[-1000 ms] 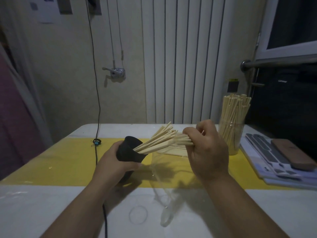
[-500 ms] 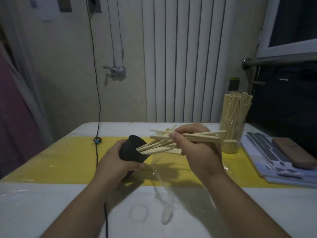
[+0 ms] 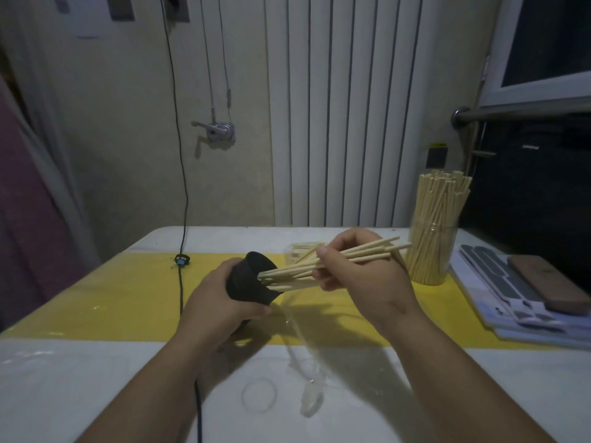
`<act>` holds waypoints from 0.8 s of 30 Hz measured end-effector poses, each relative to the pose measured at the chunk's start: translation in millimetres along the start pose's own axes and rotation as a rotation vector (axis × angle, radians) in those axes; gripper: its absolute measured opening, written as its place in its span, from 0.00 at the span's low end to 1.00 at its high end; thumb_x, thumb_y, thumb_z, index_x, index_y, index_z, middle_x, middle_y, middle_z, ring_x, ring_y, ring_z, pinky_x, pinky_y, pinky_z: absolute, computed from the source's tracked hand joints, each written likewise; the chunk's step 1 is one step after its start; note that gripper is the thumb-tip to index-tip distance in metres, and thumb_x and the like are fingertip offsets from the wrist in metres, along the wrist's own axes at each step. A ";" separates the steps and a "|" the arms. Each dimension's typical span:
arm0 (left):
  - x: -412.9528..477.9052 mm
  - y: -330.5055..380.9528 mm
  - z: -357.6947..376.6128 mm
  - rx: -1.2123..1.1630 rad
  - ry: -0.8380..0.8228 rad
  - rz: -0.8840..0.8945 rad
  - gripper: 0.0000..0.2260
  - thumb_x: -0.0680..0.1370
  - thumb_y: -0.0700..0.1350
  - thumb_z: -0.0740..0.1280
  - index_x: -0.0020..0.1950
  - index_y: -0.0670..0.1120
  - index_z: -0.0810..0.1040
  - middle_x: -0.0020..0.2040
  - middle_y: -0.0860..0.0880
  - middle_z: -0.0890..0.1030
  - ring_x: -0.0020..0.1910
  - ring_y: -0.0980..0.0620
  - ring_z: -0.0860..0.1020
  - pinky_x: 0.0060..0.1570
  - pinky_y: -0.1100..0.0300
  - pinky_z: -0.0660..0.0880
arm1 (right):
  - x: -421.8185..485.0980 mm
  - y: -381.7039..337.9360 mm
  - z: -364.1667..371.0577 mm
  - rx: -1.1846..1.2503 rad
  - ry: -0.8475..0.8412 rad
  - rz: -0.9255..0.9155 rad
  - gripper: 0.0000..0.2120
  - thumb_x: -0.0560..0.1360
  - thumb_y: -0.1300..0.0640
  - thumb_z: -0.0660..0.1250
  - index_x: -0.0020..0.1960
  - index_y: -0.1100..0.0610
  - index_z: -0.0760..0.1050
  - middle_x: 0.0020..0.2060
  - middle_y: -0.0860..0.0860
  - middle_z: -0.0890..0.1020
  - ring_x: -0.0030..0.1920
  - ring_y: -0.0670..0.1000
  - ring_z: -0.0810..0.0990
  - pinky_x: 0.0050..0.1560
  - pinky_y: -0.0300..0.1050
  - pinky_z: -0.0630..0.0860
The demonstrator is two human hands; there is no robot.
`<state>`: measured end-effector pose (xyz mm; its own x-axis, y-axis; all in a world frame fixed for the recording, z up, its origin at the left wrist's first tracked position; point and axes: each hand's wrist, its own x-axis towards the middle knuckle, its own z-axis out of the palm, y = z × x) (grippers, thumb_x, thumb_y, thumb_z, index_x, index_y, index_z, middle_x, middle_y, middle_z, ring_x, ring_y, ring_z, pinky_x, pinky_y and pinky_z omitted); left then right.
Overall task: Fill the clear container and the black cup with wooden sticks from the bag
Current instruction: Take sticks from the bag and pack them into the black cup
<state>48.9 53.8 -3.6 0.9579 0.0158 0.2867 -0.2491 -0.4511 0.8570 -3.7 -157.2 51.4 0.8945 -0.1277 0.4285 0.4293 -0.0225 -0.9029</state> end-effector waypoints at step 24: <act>2.1 -4.7 -0.1 0.055 -0.013 0.012 0.34 0.53 0.53 0.77 0.57 0.65 0.74 0.54 0.61 0.81 0.53 0.57 0.78 0.48 0.54 0.76 | 9.4 8.3 -10.9 -0.216 0.158 0.122 0.12 0.71 0.52 0.77 0.45 0.55 0.75 0.30 0.45 0.78 0.29 0.43 0.74 0.32 0.39 0.67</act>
<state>52.0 56.1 -7.0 0.9568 -0.0009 0.2907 -0.2523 -0.4996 0.8287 6.9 -169.4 47.5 0.9001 -0.2949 0.3206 0.2678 -0.2059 -0.9412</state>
